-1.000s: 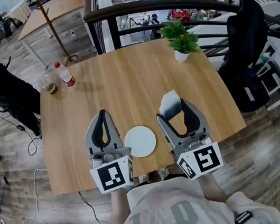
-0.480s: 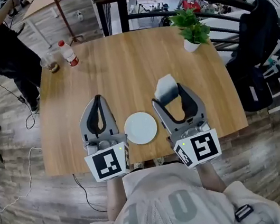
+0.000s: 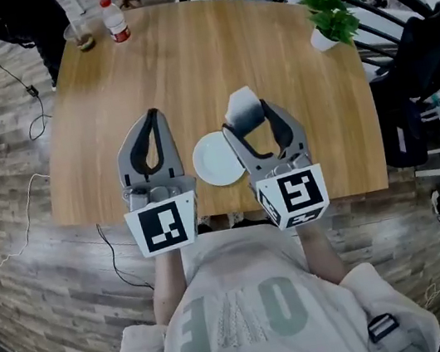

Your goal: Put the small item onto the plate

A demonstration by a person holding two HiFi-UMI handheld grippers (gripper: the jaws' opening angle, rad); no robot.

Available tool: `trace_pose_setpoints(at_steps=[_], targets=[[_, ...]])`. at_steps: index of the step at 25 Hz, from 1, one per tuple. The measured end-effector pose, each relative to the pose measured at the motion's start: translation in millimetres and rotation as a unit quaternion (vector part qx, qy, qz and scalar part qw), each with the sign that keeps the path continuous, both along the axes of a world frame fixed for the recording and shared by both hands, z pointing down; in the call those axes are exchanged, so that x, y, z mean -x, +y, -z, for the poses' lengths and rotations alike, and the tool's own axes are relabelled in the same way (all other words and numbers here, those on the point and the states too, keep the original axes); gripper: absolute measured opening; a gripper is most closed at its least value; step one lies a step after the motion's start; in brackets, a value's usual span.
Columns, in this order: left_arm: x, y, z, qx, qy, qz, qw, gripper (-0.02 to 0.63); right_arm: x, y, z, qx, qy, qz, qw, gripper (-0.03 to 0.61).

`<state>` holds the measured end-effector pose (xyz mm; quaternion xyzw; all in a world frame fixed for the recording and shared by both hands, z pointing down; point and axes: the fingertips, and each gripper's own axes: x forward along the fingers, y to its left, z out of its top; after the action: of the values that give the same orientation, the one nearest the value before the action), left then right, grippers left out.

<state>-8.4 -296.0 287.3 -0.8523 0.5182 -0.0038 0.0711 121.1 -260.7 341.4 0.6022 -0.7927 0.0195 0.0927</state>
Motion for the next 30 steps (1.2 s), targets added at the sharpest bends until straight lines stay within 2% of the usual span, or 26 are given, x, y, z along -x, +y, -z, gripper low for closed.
trace_pose_setpoints(at_steps=[7,14,18,23,30], targets=[[6.7,3.8,-20.9,0.016,-0.008,0.007,0.9998,0.008,18.8,-1.5,-91.7,0.107,0.035,0.032,0.993,0.310],[11.5,9.4,-37.2,0.026,-0.019,0.009,0.9995,0.008,31.5,2.1,-163.9,0.190,0.055,0.059,0.978,0.310],[16.2,9.4,-44.5,0.033,-0.025,0.011,0.9991,0.008,39.4,5.0,-201.1,0.235,0.077,0.076,0.966,0.310],[24.5,10.2,-48.2,0.043,-0.019,0.022,0.9987,0.008,42.1,15.2,-241.8,0.277,0.111,0.088,0.950,0.310],[28.7,7.0,-46.0,0.037,-0.032,0.025,0.9985,0.008,46.0,16.9,-260.6,0.304,0.100,0.091,0.943,0.310]])
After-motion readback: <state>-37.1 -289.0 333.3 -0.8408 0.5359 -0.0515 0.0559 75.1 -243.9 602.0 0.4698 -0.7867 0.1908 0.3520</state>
